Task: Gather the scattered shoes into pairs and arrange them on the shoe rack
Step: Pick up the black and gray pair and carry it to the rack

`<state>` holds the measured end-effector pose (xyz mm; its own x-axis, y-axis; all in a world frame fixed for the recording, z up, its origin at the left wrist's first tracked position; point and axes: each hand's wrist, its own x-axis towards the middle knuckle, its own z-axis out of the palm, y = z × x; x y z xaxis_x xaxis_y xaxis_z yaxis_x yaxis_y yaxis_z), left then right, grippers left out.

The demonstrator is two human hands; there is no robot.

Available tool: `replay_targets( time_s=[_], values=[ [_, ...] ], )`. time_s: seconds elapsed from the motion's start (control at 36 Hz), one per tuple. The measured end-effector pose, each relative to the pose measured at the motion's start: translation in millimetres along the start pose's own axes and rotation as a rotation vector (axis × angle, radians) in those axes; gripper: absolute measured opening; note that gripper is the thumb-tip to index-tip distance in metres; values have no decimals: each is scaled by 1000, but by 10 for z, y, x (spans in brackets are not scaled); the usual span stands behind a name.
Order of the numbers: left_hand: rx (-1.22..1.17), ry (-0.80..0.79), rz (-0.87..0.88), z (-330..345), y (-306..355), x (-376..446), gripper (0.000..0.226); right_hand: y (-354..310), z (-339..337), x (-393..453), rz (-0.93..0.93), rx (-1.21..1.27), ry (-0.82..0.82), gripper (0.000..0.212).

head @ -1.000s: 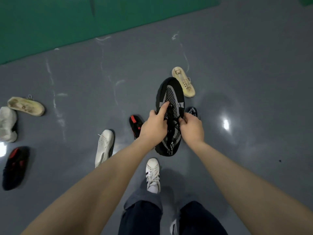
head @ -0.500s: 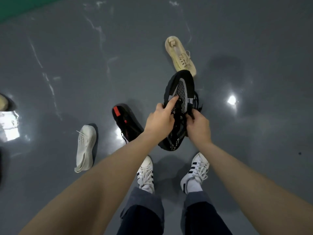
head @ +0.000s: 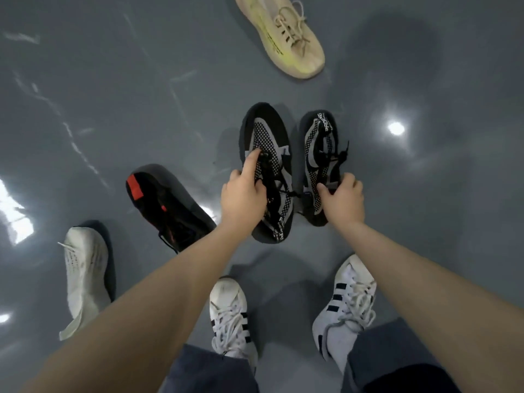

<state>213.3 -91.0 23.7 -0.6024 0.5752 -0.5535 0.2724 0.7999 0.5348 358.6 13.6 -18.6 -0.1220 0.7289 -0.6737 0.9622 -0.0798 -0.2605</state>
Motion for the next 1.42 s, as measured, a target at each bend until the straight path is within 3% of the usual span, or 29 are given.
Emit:
replay_targets(
  time_s=[0.14, 0.28, 0.39, 0.56, 0.69, 0.89, 1.42],
  values=[
    [-43, 10, -30, 209, -149, 207, 61, 70, 241, 327, 76, 83, -13, 76],
    [-35, 4, -51, 294, -202, 275, 61, 76, 325, 443, 105, -3, 57, 60],
    [-5, -15, -38, 230, -171, 236, 61, 83, 277, 418, 70, -80, 16, 37],
    [99, -23, -54, -67, 40, 165, 61, -105, 92, 141, 20, 40, 39, 27],
    [145, -17, -68, -329, 373, -28, 61, -204, -317, -180, -58, -17, 68, 25],
    [157, -27, -74, -834, 899, -467, 61, -423, -936, -689, -27, 53, 115, 27],
    [347, 21, 110, -1909, 2562, -1547, 65, -714, -2757, -2029, -43, 464, 142, 19]
  ],
)
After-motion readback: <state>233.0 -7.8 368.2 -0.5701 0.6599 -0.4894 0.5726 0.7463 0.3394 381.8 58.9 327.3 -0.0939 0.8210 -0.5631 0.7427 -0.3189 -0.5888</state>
